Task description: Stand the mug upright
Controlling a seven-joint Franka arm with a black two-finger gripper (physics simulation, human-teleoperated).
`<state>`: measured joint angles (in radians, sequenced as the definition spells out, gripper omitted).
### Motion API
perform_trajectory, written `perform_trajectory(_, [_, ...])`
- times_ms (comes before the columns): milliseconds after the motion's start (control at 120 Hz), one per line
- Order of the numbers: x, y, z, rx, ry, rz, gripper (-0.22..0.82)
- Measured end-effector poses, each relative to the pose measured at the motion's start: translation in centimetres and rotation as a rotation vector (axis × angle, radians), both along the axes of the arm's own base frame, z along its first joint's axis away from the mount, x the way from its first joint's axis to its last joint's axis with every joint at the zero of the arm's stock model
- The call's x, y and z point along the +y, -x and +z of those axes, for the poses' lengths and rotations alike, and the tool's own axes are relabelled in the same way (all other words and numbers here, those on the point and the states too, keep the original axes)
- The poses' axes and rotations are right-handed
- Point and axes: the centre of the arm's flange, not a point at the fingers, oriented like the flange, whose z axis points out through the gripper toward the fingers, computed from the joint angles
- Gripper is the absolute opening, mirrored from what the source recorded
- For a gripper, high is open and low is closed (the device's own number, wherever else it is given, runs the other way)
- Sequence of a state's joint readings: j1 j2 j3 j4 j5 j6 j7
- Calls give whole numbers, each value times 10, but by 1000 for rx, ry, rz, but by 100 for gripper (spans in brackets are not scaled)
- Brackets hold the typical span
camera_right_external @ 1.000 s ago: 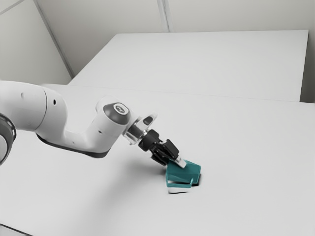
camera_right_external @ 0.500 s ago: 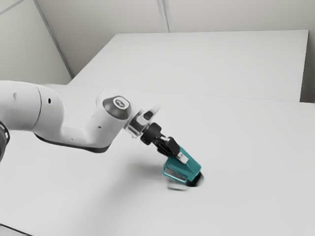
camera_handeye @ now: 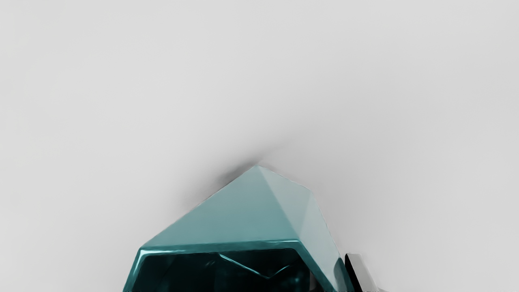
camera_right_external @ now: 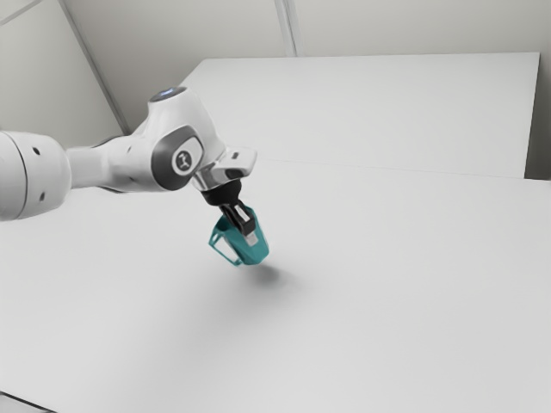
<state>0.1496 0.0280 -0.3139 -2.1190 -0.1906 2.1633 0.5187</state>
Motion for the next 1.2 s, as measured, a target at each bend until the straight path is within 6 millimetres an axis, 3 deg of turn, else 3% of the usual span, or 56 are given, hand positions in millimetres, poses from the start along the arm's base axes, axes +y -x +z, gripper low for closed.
perform_trajectory(183, [26,-5,-13,-4,-166,75,-17])
perform_trajectory(475, [9,7,-40,-10,-219,167,-17])
perform_trajectory(900, [15,2,-63,-10,-202,320,-17])
perform_trajectory(958, [15,2,-64,-10,-198,332,-10])
perform_trajectory(1083, [14,2,-61,-18,-192,351,17])
perform_trajectory(1200, [12,5,-37,-56,-193,365,36])
